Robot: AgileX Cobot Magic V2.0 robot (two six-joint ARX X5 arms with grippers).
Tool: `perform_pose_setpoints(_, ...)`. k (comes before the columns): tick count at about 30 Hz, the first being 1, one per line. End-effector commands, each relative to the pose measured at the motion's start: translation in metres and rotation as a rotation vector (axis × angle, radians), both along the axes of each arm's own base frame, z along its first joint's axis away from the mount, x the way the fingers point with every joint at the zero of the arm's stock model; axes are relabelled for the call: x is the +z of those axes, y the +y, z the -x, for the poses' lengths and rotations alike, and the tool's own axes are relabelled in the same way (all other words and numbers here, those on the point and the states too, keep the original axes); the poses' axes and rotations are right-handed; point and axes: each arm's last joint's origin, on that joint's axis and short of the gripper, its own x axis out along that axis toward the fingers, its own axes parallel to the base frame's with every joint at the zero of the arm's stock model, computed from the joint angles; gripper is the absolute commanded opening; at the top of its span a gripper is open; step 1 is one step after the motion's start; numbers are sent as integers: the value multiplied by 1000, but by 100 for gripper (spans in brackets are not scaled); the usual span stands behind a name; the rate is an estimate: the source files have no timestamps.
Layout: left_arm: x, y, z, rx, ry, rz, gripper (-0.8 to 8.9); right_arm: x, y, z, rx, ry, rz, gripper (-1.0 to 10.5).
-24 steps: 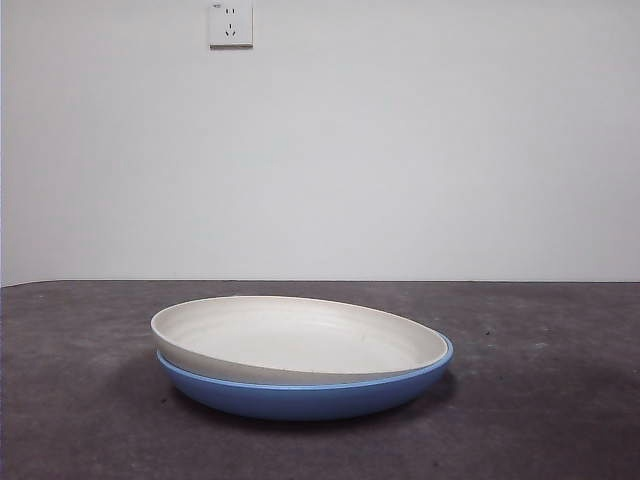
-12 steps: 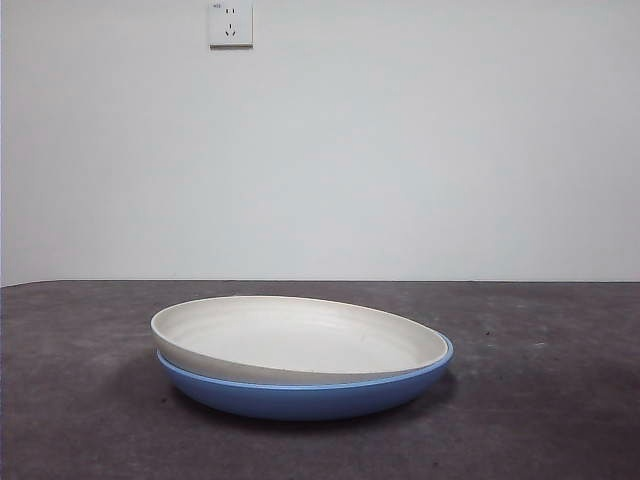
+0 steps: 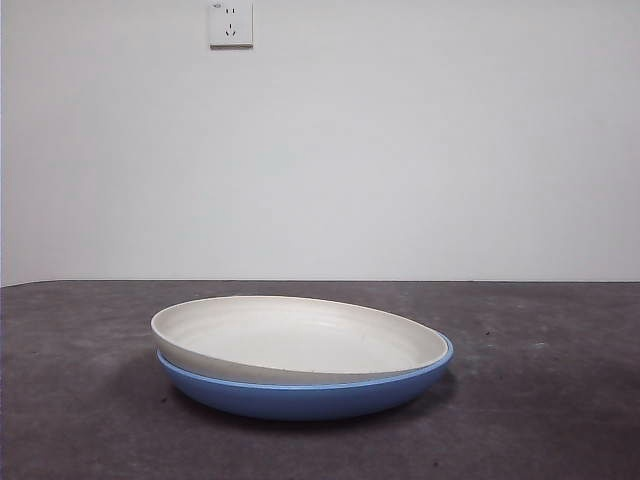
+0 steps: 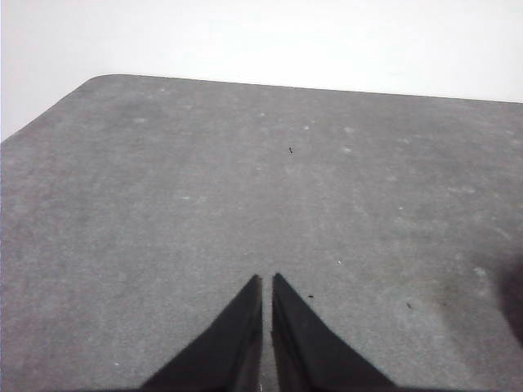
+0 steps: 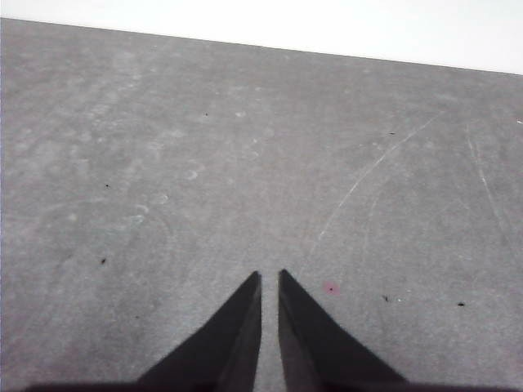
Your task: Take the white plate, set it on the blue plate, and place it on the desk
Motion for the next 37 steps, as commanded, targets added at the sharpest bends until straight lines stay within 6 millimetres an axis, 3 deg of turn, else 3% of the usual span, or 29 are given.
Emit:
perform_pose_setpoints(1, -7, 0, -1, 3, 23, 1, 20, -2, 0, -1, -11, -3, -17, 33)
perform_pose_setpoints(37, -7, 0, -1, 3, 23, 1, 20, -3, -1, -3, -50, -48, -54, 33)
